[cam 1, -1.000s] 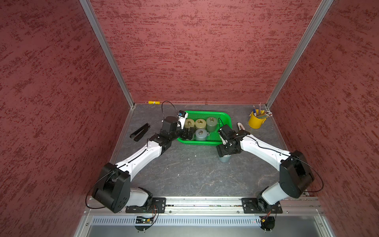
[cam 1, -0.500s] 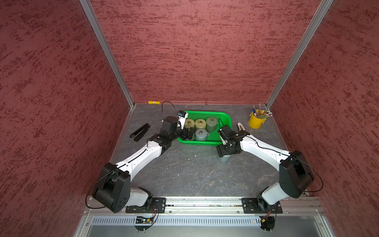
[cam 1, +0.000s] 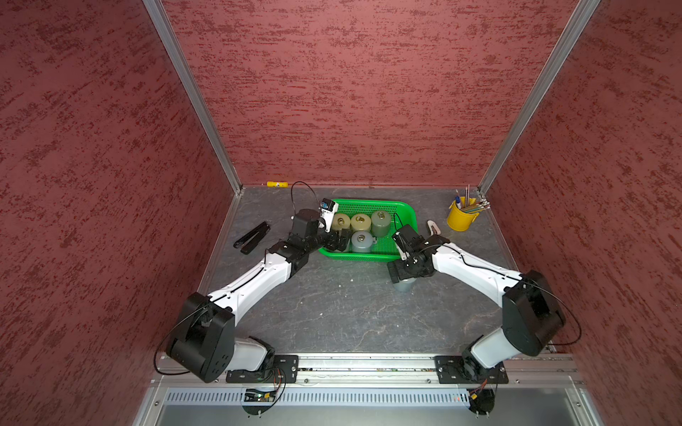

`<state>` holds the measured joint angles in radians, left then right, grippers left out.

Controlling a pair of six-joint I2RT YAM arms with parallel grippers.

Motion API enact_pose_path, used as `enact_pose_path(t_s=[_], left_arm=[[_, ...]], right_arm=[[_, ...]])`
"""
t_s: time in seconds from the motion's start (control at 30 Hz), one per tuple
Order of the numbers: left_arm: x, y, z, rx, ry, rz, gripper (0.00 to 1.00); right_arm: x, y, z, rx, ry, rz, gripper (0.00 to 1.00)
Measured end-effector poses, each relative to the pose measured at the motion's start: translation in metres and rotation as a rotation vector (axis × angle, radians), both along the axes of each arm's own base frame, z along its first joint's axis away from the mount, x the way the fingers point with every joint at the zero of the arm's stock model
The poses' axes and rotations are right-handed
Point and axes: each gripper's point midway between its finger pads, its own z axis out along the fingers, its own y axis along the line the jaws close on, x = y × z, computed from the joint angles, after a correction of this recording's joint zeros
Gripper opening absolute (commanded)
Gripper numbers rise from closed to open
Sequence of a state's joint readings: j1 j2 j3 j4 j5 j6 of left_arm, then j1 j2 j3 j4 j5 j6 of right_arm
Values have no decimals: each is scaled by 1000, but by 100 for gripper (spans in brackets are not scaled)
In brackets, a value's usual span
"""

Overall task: Take the tea canister out of the basket
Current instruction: Place the tea canister at the center of the board.

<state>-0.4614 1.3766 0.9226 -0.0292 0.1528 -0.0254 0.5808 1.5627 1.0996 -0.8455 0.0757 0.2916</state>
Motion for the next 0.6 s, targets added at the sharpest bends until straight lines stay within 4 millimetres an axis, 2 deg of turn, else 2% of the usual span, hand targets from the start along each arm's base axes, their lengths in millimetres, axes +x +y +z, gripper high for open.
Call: enact_pose_path(t_s=[0.1,0.17,0.27,0.33,0.37,0.4,0.47,0.6], left_arm=[[0,0,0,0,0,0,100],[0,0,0,0,0,0,100],[0,0,0,-1,0,-1,100],[0,-1,0,-3,1,-4,100],[0,-1,0,-3,1,-4,100],[0,-1,0,-3,2,-4,100],[0,-1,0,-3,1,-3,100],[-1,0,3,-3,-6,0,100]], right_arm=[[6,4,19,33,-29,-1,98],[17,10,46,79,-80,-7,98],[43,16,98,150,-198,-25,95],[61,11,126,176,-264,-54,92],[68,6,133,178,-281,-72,91],[76,-2,137,175,-292,-99,89],[90,-18,133,160,-285,-148,83],[107,-45,95,100,-194,-218,70]])
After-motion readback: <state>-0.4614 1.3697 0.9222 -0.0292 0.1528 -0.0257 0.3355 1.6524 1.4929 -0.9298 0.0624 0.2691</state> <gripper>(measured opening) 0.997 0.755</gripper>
